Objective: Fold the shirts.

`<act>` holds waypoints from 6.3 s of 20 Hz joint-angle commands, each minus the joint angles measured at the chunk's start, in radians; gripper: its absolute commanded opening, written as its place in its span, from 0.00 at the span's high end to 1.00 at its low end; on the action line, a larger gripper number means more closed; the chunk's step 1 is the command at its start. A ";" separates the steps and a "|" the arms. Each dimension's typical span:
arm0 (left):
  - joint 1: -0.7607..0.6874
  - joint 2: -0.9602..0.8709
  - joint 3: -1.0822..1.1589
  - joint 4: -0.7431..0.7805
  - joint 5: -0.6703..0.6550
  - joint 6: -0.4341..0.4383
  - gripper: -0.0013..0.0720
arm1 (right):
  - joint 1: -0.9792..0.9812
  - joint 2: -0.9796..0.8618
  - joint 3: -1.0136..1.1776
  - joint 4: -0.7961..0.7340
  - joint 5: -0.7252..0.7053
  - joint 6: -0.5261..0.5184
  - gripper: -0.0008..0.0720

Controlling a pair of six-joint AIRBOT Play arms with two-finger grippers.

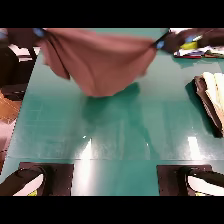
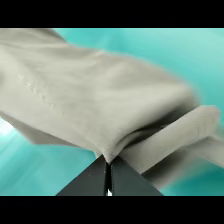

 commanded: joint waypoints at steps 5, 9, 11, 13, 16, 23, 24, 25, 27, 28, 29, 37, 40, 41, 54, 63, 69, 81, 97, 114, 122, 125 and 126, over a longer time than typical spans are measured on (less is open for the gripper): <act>0.001 0.121 0.279 -0.010 0.018 0.000 0.95 | -0.007 0.251 0.130 -0.184 0.052 0.194 0.97; 0.001 0.014 0.277 0.068 -0.011 0.000 0.95 | -0.007 0.202 0.130 -0.269 0.071 0.273 0.97; 0.001 -0.111 0.275 0.111 -0.047 0.000 0.95 | -0.007 0.104 0.129 -0.287 0.136 0.307 0.97; 0.001 -0.285 0.275 0.121 -0.072 0.000 0.95 | -0.007 -0.030 0.128 -0.287 0.210 0.315 0.97; 0.001 -0.550 0.275 0.106 -0.092 0.000 0.95 | -0.007 -0.249 0.128 -0.285 0.274 0.315 0.97; 0.001 -0.868 0.275 0.101 -0.158 -0.001 0.19 | -0.008 -0.528 0.128 -0.276 0.198 0.314 0.96; 0.001 -0.866 0.276 0.103 -0.158 -0.001 0.11 | -0.013 -0.536 0.128 -0.276 0.194 0.311 0.76; 0.003 -0.862 0.285 0.103 -0.172 -0.004 0.11 | -0.019 -0.538 0.128 -0.275 0.194 0.311 0.44; 0.027 -0.837 0.298 0.093 -0.226 -0.036 0.11 | -0.043 -0.523 0.128 -0.253 0.227 0.282 0.37; 0.044 -0.813 0.297 0.095 -0.261 -0.056 0.11 | -0.064 -0.507 0.128 -0.230 0.268 0.253 0.37; 0.065 -0.784 0.293 0.095 -0.308 -0.078 0.11 | -0.080 -0.490 0.128 -0.220 0.308 0.241 0.37; 0.142 -0.303 -0.438 0.084 -0.208 -0.079 0.11 | -0.150 -0.099 -0.278 -0.223 0.249 0.211 0.37; 0.142 -0.120 -0.824 0.022 -0.112 -0.108 0.11 | -0.150 0.029 -0.420 -0.222 0.156 0.211 0.38; 0.142 -0.081 -0.919 -0.029 -0.089 -0.106 0.11 | -0.150 0.063 -0.458 -0.222 0.132 0.211 0.38; -0.102 -0.030 -1.217 -0.279 0.323 -0.151 0.11 | -0.150 0.150 -0.550 -0.223 0.095 0.211 0.38; -0.128 -0.029 -1.149 -0.250 0.331 -0.168 0.95 | -0.299 0.152 -0.565 -0.234 0.214 0.172 0.37; -0.128 -0.025 -1.021 -0.222 0.292 -0.166 0.95 | -0.675 0.195 -0.937 -0.261 0.117 0.172 0.37; -0.128 -0.025 -1.016 -0.228 0.300 -0.166 0.95 | -0.562 -0.092 -1.023 -0.014 -0.179 0.050 0.51; -0.128 0.154 0.022 0.017 0.099 -0.166 0.95 | -0.566 0.372 -0.122 -0.018 -0.016 0.022 0.97; -0.128 0.032 -0.006 0.453 -0.111 -0.264 0.95 | -0.474 0.167 0.076 -0.305 0.297 0.264 0.97; -0.021 -0.435 -0.249 0.262 0.206 -0.270 0.95 | -0.284 -0.316 -0.047 -0.512 0.240 0.262 0.97; 0.081 -0.544 -0.224 0.003 0.296 -0.140 0.95 | -0.299 -0.448 0.089 -0.510 0.211 0.259 0.97; 0.105 -0.561 -0.212 -0.058 0.292 -0.081 0.95 | -0.301 -0.472 0.132 -0.509 0.202 0.259 0.97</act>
